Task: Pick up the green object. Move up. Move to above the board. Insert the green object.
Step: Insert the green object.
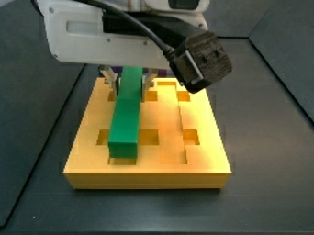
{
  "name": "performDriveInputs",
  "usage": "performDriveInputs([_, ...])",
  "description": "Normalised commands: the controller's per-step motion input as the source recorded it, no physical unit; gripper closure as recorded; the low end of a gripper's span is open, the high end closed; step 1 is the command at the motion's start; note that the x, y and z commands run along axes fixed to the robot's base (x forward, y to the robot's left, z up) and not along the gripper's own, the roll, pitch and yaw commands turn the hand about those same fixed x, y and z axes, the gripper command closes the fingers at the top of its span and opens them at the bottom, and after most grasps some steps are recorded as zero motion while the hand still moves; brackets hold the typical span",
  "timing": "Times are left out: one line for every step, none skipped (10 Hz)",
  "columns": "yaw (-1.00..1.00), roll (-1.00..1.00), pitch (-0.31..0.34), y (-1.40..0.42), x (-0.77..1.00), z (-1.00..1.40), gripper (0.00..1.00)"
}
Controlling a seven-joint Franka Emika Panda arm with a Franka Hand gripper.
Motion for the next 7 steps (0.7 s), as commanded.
performDriveInputs([0.0,-0.14,-0.077,0.0,-0.09,-0.31,1.0])
performDriveInputs([0.0,-0.04,-0.067,0.0,-0.15,-0.22,1.0])
performDriveInputs([0.0,0.0,-0.044,0.0,-0.12,-0.15,1.0])
performDriveInputs([0.0,0.0,-0.064,0.0,-0.16,-0.22,1.0])
performDriveInputs([0.0,0.0,-0.063,0.0,-0.19,-0.22,1.0])
performDriveInputs([0.0,0.0,-0.079,-0.08,-0.31,-0.19,1.0])
performDriveInputs([0.01,0.0,-0.099,-0.11,-0.22,-0.31,1.0])
